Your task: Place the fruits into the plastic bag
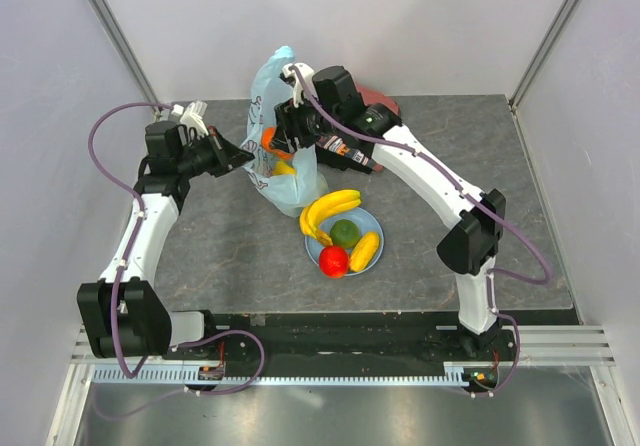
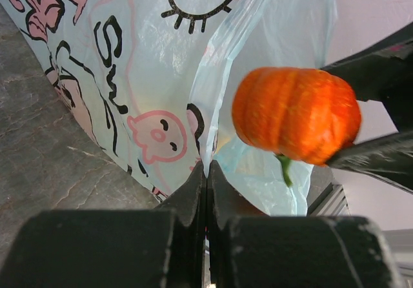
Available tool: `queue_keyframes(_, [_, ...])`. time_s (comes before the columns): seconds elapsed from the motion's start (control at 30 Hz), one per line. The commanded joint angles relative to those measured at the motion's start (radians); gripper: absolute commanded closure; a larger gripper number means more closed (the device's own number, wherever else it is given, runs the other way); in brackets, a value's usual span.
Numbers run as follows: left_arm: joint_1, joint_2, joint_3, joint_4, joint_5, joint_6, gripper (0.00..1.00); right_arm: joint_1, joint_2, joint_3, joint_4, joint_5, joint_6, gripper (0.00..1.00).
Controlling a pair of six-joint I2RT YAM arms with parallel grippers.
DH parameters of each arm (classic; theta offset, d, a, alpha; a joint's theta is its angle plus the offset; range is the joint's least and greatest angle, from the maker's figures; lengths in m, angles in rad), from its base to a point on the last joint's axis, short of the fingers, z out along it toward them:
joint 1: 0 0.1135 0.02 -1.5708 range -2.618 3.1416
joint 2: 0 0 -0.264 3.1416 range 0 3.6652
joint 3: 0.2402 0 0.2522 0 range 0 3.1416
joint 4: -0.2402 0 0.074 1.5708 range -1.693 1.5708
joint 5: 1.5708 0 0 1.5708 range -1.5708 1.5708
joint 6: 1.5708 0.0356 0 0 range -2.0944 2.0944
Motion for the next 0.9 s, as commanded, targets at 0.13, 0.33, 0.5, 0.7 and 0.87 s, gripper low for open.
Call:
queue_keyframes(0.13, [-0.005,-0.042,-0.005,0.030,-0.001,-0.015,0.98,0.014,0.096,0.156,-0.184,0.321,-0.071,0.72])
queue_keyframes(0.33, [-0.011,-0.034,-0.008,0.033,0.005,-0.015,0.99,0.032,0.150,0.150,-0.209,0.389,-0.116,0.71])
queue_keyframes(0.5, [-0.016,-0.025,-0.014,0.037,0.005,-0.016,0.98,0.058,0.203,0.155,-0.209,0.356,-0.116,0.69])
queue_keyframes(0.7, [-0.020,-0.022,-0.020,0.048,0.004,-0.023,0.98,0.058,0.239,0.095,-0.212,0.357,-0.117,0.67])
queue_keyframes(0.87, [-0.020,-0.020,-0.023,0.049,0.004,-0.021,0.98,0.060,0.251,0.077,-0.218,0.360,-0.116,0.58])
